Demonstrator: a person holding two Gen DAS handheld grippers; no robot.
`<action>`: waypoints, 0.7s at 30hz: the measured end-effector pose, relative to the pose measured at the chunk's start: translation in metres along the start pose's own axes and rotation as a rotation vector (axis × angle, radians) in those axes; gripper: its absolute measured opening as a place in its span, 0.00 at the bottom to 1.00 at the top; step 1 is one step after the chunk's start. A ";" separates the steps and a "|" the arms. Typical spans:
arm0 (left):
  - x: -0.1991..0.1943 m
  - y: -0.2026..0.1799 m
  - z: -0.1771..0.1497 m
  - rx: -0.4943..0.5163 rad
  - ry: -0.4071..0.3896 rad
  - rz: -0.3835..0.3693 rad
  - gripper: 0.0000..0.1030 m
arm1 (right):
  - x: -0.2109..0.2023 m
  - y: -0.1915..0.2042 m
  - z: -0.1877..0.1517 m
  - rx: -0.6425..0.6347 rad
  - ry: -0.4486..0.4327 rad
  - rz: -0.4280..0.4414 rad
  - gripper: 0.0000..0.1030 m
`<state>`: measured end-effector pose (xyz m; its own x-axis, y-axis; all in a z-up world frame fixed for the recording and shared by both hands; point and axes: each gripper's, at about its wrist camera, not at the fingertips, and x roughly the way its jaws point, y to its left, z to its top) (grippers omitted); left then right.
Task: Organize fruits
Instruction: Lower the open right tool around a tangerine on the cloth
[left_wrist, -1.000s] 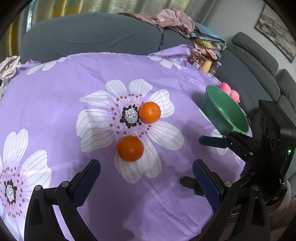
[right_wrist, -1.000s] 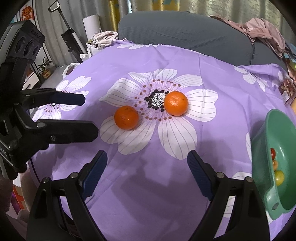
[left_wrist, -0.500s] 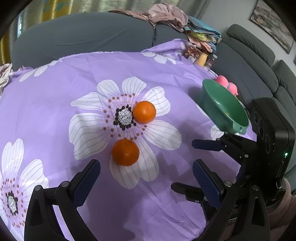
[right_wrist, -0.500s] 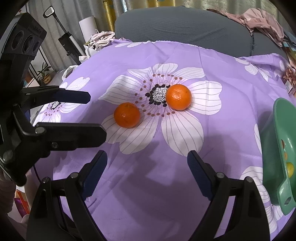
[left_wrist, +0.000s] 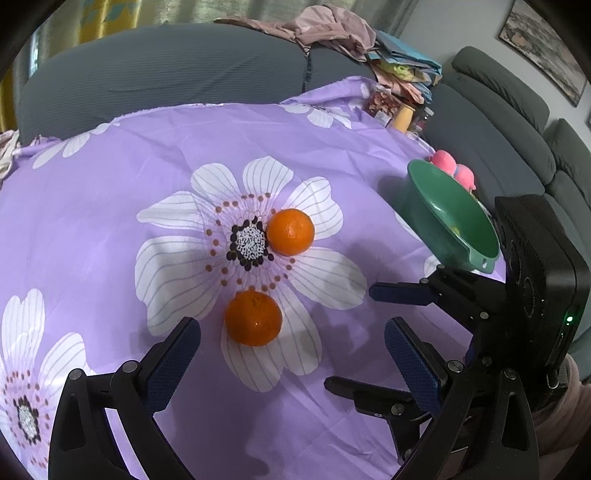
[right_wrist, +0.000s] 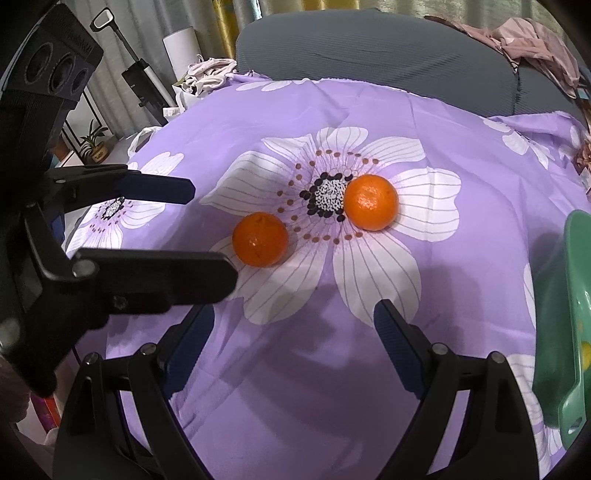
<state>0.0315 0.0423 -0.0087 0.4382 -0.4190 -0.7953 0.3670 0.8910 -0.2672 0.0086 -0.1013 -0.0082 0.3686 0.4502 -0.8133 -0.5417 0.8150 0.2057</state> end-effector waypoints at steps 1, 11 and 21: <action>0.001 0.000 0.001 0.003 0.002 0.001 0.96 | 0.000 0.000 0.001 0.000 -0.002 0.002 0.87; 0.010 0.003 0.009 0.032 0.044 -0.005 0.96 | 0.009 -0.001 0.005 0.024 -0.003 0.025 0.87; 0.023 0.006 0.013 0.039 0.093 -0.027 0.96 | 0.020 0.001 0.012 0.046 0.000 0.057 0.87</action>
<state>0.0546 0.0359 -0.0213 0.3504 -0.4232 -0.8355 0.4104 0.8713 -0.2692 0.0244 -0.0873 -0.0179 0.3376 0.4966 -0.7996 -0.5268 0.8037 0.2767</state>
